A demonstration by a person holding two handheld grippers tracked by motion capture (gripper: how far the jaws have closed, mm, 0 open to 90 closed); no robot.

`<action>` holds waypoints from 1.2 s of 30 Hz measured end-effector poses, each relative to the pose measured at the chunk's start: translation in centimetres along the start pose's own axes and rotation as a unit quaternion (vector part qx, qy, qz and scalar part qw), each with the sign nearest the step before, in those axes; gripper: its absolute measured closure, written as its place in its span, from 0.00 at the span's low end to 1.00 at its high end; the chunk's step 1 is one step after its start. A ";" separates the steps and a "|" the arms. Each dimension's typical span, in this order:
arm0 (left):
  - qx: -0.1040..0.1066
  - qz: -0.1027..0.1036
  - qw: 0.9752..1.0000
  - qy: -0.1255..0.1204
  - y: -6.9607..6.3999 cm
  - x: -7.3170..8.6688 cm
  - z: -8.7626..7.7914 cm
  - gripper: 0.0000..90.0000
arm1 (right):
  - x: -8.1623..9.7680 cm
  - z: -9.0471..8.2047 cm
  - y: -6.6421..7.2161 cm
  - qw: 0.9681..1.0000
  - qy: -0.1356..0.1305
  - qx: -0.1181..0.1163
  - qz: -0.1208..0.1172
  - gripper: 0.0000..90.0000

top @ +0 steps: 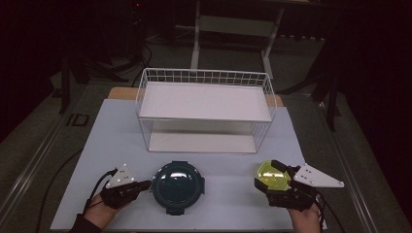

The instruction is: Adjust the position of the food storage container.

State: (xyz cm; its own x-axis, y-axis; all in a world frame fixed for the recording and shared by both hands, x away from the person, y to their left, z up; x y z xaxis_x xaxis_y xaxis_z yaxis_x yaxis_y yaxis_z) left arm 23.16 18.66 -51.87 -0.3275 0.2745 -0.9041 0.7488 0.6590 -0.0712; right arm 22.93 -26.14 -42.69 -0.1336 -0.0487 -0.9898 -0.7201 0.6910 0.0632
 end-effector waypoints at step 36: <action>0.056 -0.041 0.994 -0.083 -1.0 -5.0 -1.0 0.01 | 0.0 1.6 3.4 0.999 -0.012 0.018 -0.039 0.12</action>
State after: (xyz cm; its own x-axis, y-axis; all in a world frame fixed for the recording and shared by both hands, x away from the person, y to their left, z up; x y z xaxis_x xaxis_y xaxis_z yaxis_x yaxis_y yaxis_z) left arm 23.47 17.29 -46.88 -0.2965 0.0975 -0.9500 0.7866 0.5891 -0.1850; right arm 21.61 -22.62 -42.66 -0.0617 -0.0873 -0.9943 -0.7032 0.7107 -0.0188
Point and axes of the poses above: each handheld gripper's, and its own axes: z roughly forward along the jaws, x roughly out of its underside, y roughly to its left, the point moved 2 cm from there along z, roughly forward along the jaws, and after that the axes turned 13 degrees about -y, right-handed, at the moved point
